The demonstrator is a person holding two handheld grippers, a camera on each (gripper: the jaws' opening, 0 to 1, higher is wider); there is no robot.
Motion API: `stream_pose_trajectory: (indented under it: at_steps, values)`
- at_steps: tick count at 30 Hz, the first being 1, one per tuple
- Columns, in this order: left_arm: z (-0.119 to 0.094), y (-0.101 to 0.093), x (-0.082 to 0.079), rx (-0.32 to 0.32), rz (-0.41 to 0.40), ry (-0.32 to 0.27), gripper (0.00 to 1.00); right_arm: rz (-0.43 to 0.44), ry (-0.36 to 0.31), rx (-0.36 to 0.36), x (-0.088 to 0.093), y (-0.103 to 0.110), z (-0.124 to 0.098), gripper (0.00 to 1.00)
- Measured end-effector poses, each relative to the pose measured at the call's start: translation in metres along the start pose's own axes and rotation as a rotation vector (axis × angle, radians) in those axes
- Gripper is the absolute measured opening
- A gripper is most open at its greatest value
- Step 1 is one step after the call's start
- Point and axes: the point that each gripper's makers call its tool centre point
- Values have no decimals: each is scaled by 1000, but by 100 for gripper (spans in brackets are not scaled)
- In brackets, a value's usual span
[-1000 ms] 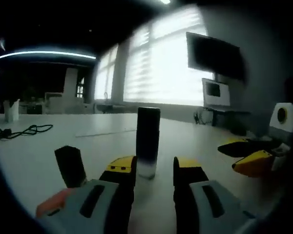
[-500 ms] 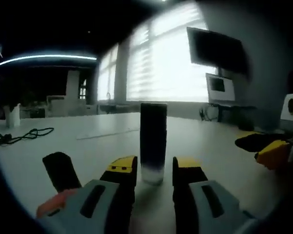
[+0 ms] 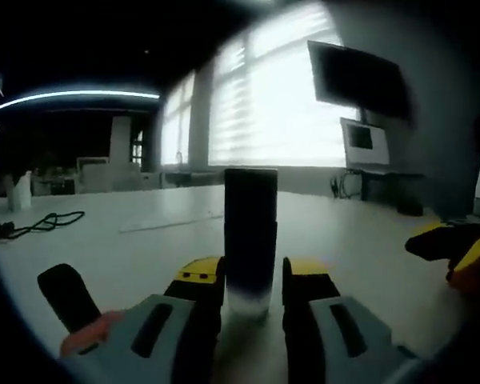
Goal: Pick up cosmetic bottle twist off cap place on table pick up cap screw tight cap place on table
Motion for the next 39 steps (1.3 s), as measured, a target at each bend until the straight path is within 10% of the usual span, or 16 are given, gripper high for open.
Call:
stream_pose_trajectory:
  at_steps: [39]
  values:
    - [9,-3,0,19,-11,-9,17,-6,-3,4,0,-1,-1,20]
Point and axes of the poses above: the point that each gripper's makers call its tool centre point, and the gripper's own axes: z roughly forward along the fingers, y roughly to its left, x roughly out of its underside, and after that the axes turned 4 degrees about -y, right-handed
